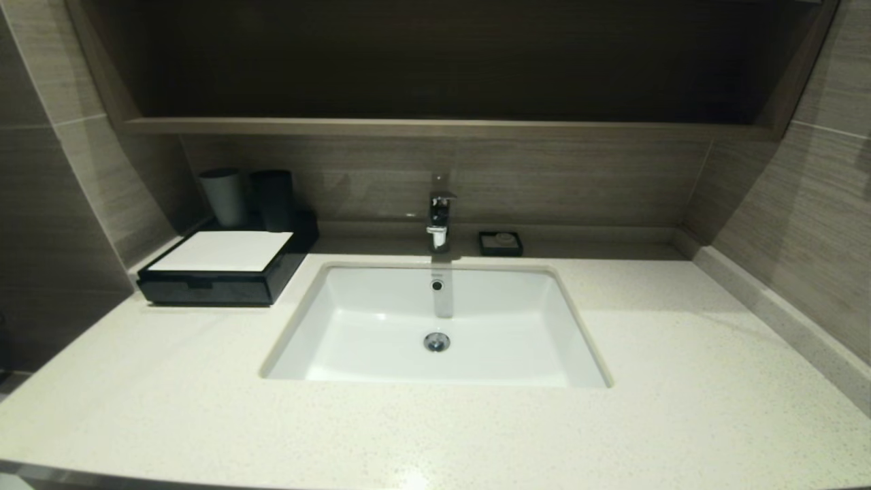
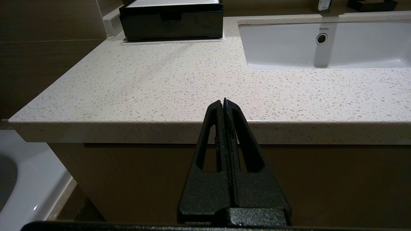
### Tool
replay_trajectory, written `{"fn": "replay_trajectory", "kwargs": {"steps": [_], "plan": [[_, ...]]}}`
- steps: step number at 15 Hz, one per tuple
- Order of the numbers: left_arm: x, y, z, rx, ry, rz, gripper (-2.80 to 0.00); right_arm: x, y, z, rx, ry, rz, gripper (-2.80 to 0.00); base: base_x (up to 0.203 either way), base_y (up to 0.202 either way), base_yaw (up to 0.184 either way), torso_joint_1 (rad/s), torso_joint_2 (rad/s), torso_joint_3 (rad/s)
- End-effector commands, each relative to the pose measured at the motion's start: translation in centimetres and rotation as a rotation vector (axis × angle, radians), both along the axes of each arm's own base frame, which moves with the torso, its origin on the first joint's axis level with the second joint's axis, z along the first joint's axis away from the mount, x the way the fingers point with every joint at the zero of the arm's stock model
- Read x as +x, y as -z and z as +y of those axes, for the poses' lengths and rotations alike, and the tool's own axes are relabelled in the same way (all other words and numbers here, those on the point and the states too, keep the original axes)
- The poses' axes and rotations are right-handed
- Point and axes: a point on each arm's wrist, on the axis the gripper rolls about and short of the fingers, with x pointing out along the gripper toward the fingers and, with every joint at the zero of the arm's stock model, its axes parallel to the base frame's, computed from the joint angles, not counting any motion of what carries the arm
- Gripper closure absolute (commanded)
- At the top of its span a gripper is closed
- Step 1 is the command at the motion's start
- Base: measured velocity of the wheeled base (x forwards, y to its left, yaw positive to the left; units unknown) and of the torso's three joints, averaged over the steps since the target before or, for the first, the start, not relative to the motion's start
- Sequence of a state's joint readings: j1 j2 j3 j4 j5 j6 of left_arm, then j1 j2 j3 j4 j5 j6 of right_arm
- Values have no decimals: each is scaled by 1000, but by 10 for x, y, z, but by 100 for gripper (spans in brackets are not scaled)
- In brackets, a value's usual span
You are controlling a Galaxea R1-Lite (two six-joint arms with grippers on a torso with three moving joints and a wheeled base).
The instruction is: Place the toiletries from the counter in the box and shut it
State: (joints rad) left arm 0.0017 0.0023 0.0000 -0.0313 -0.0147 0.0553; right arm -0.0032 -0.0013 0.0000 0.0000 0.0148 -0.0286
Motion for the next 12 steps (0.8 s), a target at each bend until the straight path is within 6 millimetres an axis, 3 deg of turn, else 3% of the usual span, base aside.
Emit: {"fn": "replay_trajectory", "kwargs": {"steps": [1,12], "plan": [[2,5,0,-3,-2,20,0,0,0,0,-1,-1,3,0,0,0,0,0,0,0],[2,6,0,-11,-5,21,0,0,0,0,-1,-1,3,0,0,0,0,0,0,0]]}}
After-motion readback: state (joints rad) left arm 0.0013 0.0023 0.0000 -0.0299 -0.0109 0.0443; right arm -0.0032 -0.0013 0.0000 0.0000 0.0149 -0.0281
